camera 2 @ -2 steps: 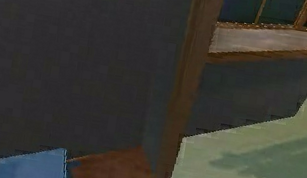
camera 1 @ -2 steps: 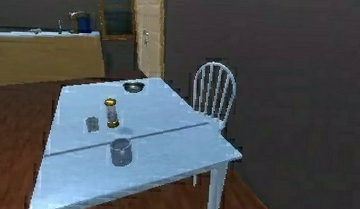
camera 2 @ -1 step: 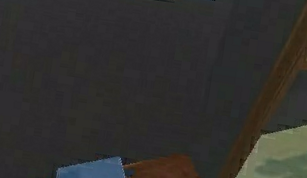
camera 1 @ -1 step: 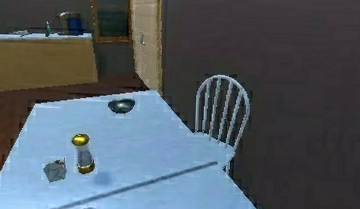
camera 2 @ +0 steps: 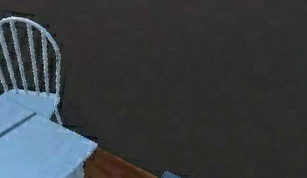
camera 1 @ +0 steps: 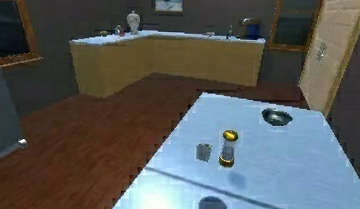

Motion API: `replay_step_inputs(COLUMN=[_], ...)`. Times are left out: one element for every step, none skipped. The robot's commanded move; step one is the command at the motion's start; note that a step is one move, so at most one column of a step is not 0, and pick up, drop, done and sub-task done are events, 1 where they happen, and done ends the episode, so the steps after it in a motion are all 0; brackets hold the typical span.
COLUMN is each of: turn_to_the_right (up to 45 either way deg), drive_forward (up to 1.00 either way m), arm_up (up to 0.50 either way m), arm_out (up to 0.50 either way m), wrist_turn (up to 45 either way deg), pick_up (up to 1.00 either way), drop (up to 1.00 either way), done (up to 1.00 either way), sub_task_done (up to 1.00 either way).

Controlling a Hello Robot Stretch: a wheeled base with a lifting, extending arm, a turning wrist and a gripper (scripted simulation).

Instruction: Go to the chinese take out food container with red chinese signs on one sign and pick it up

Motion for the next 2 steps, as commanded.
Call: replay_step_inputs(turn_to_the_right=[-45.0, -33.0], drive_forward=[0.0, 0.0], arm_up=[0.0, 0.0], arm_out=[0.0, 0.0], wrist_turn=[0.0, 0.0], pick_up=[0.0, 0.0], drop=[0.0, 0.0], done=[0.0, 0.0], sub_task_done=[0.0, 0.0])
